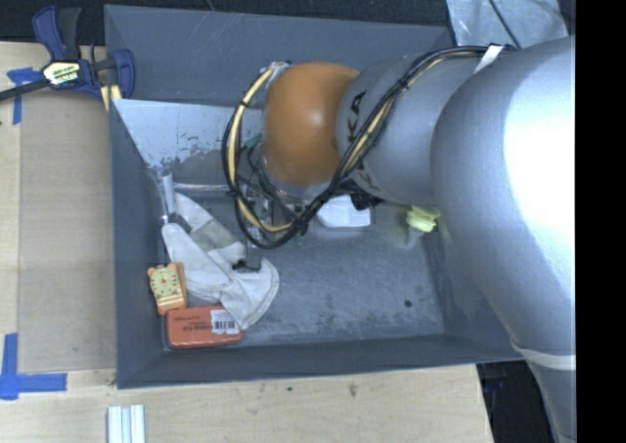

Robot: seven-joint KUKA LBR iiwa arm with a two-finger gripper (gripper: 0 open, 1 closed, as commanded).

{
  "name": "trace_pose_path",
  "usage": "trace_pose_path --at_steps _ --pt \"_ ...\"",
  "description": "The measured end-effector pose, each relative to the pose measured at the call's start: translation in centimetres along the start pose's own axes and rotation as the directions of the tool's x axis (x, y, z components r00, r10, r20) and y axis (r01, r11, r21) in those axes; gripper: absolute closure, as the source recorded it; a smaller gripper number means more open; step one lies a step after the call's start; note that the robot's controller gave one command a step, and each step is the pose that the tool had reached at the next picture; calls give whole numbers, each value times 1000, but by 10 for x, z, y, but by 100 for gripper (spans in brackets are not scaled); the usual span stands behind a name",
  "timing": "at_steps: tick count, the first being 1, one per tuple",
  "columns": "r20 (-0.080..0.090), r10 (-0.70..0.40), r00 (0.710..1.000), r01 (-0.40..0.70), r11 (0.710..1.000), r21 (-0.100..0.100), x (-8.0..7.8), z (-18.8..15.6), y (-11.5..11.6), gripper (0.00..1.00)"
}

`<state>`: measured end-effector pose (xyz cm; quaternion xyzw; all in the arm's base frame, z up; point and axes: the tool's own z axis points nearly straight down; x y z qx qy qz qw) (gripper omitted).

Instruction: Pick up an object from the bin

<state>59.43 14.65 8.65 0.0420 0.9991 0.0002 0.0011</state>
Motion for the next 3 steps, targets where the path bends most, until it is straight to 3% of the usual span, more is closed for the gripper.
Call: trace_pose_path --at_steps 1,2,3 --pt "2 -181 984 181 984 0 2 15 -26 100" --pt "2 -181 984 181 984 0 2 15 -26 100" --pt "-2 -158 988 158 988 0 -14 -184 -19 100"
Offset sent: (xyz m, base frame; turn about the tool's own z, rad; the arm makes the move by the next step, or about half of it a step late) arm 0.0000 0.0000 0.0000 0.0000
